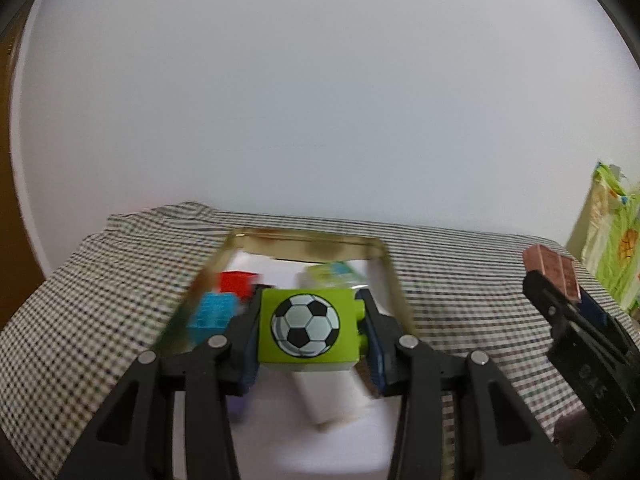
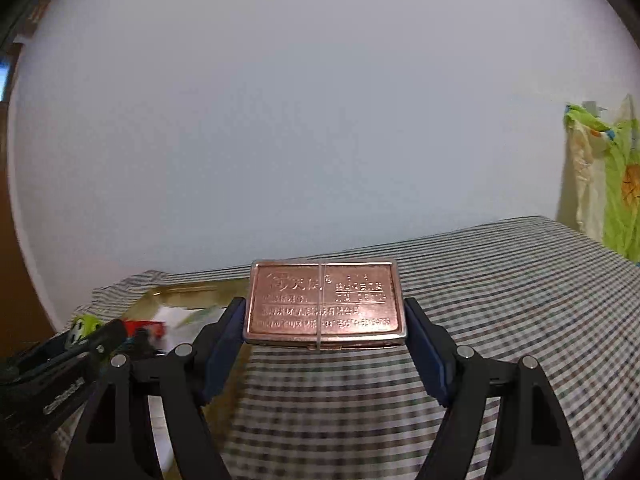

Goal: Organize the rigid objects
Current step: 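Lift and carry the football block and copper case toward the tin tray, then lower both into the tray and open both tools to release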

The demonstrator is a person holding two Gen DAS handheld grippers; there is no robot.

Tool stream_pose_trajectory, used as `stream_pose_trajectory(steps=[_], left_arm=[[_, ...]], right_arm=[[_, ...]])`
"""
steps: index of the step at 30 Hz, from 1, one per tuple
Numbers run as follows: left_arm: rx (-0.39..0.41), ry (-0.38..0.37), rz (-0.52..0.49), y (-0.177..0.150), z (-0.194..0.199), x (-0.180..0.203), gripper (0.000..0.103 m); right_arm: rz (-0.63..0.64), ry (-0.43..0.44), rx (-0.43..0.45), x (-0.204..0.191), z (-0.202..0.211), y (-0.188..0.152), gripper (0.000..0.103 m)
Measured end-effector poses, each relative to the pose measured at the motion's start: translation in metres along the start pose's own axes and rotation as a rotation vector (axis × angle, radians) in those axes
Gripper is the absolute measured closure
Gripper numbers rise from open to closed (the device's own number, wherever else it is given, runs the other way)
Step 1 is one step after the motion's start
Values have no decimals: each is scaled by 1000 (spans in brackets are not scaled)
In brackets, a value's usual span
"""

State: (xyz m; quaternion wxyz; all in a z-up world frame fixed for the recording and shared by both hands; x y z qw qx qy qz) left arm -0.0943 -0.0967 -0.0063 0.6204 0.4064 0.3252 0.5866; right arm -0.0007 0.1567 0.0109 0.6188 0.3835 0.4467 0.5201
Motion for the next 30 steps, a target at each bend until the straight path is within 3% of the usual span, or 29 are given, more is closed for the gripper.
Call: stream_pose_trajectory(steps=[9, 30], left_arm=[[-6, 97, 33, -7, -14, -53, 61], [-16, 105, -8, -16, -26, -48, 61]], right_arm=[[43, 60, 13, -43, -10, -3, 25], [184, 94, 34, -84, -14, -21, 25]])
Point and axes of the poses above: each gripper's, at about its wrist camera, not at the fingertips, and z roughly against the way its jaws point, x to its right, y to its top, the point moved 6 cm from there along -z, roughly the way its jaws point
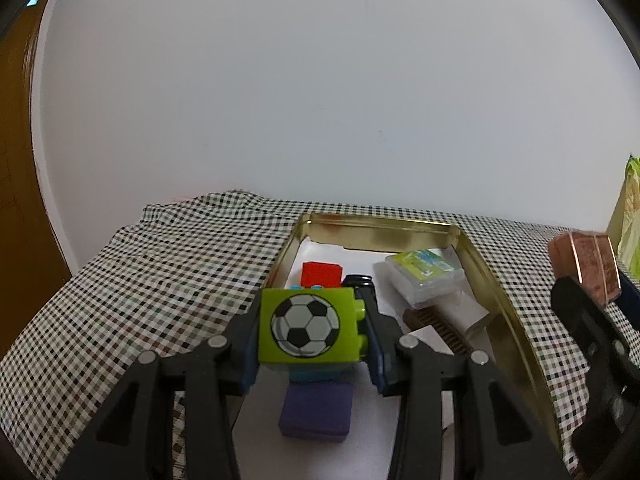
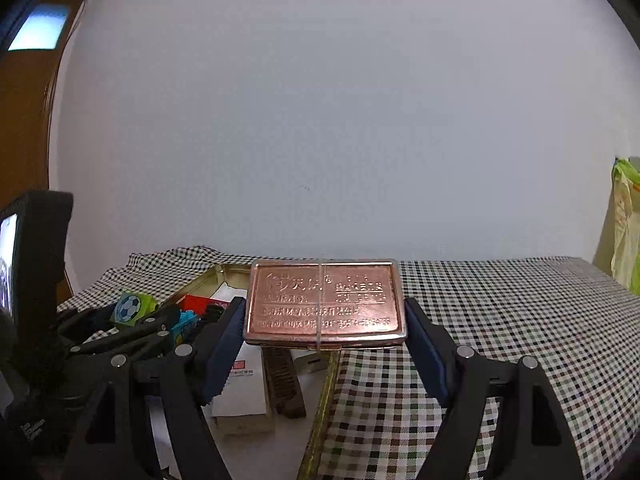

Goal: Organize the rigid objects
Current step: 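Lower both into the tray and open both tools to release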

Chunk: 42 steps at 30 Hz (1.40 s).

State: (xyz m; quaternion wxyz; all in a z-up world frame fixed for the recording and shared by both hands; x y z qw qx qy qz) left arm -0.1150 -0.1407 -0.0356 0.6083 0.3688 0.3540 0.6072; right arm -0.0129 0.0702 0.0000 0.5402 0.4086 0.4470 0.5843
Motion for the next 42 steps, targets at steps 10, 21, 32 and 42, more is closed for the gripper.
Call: stream_pose_trajectory(steps=[10, 21, 32, 42], left_arm=[[18, 10, -20, 0, 4, 3, 61], [-25, 21, -18, 0, -6, 2, 61], [-53, 15, -30, -5, -6, 3, 61], [-101, 31, -45, -11, -7, 3, 61]], right_arm=[[3, 17, -31, -6, -3, -5, 25], [-27, 67, -120, -8, -20, -11, 25], [-42, 82, -167, -11, -27, -15, 25], [-29, 74, -197, -15, -31, -15, 25]])
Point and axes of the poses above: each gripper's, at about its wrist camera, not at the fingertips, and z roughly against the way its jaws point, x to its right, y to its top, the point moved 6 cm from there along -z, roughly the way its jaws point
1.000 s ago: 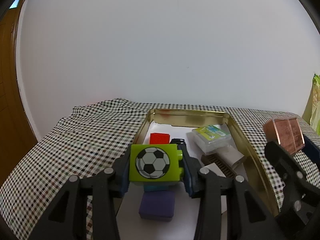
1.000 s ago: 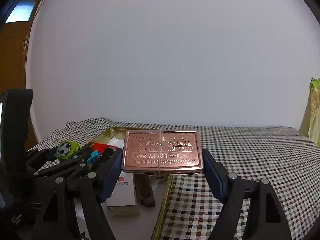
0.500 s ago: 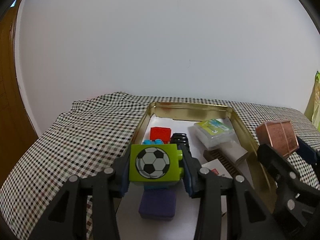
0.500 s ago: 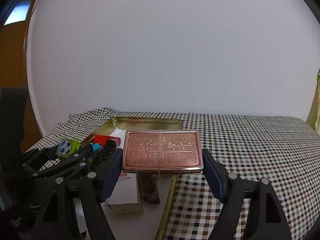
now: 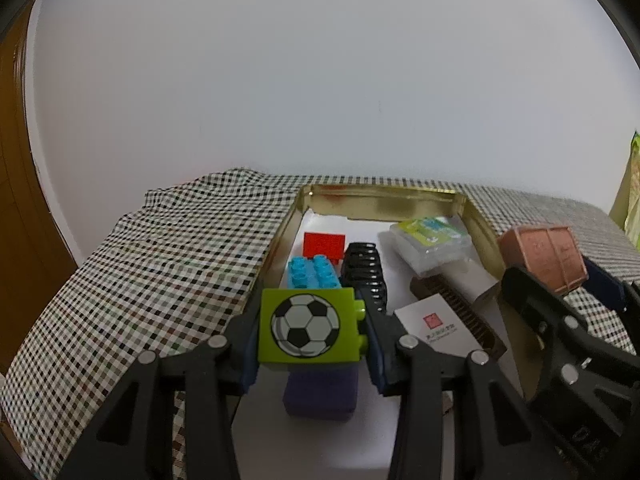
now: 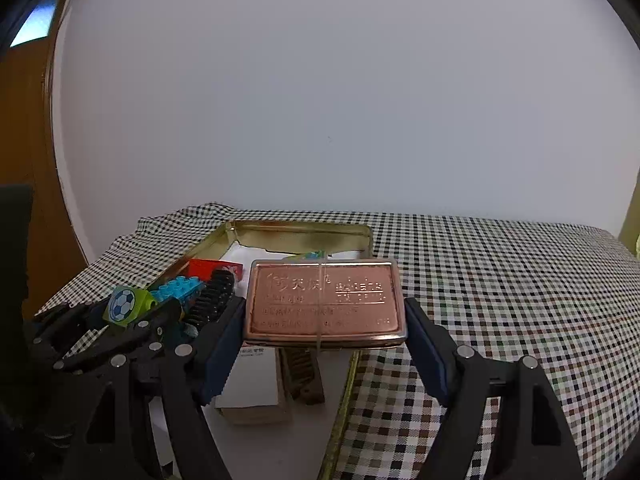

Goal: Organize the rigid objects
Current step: 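Lower both into the tray and open both tools to release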

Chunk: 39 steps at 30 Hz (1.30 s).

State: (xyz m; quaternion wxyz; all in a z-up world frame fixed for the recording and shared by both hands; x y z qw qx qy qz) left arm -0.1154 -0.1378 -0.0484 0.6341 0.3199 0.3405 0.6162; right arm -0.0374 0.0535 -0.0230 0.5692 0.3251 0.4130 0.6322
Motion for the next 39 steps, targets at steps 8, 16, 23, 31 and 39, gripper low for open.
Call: stream_pose_trajectory(steps=[8, 16, 23, 31, 39], left_arm=[[-24, 19, -39, -3, -3, 6, 61], [-46, 47, -71, -4, -7, 11, 61], [-34, 53, -70, -2, -7, 10, 60], [52, -45, 82, 2, 11, 0, 3], [63, -34, 113, 2, 11, -4, 3]], right_arm=[[-7, 4, -10, -1, -8, -1, 25], [-54, 62, -116, 5, -27, -6, 25], [-41, 75, -106, 1, -25, -7, 25], [-100, 22, 76, 17, 12, 2, 13], [-81, -27, 138, 18, 27, 2, 12]])
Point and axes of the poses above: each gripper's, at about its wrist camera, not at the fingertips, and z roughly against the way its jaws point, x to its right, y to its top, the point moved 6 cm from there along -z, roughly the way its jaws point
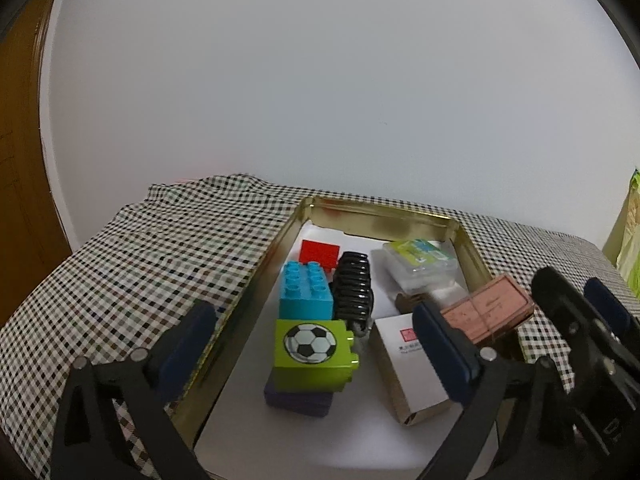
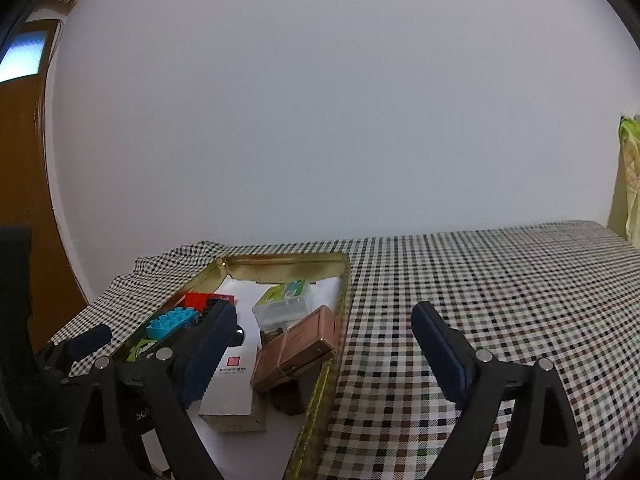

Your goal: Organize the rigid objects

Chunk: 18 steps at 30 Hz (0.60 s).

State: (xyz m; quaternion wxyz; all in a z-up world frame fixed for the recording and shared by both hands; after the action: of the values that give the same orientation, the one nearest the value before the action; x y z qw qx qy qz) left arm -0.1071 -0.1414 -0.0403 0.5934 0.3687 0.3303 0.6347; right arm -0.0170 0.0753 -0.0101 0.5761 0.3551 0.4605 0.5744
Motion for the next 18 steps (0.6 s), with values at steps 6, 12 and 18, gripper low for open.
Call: stream_pose_trajectory(steps=[6, 12, 18], left_arm=[[114, 74, 13, 8, 16, -18, 0], [199, 149, -45, 14, 26, -23, 0], [209, 158, -57, 13, 31, -19, 0]], right_arm=[[23, -47, 108, 2, 20, 8, 12], [7, -45, 170, 3, 34, 12, 6], [53, -59, 159, -4, 34, 9, 6]])
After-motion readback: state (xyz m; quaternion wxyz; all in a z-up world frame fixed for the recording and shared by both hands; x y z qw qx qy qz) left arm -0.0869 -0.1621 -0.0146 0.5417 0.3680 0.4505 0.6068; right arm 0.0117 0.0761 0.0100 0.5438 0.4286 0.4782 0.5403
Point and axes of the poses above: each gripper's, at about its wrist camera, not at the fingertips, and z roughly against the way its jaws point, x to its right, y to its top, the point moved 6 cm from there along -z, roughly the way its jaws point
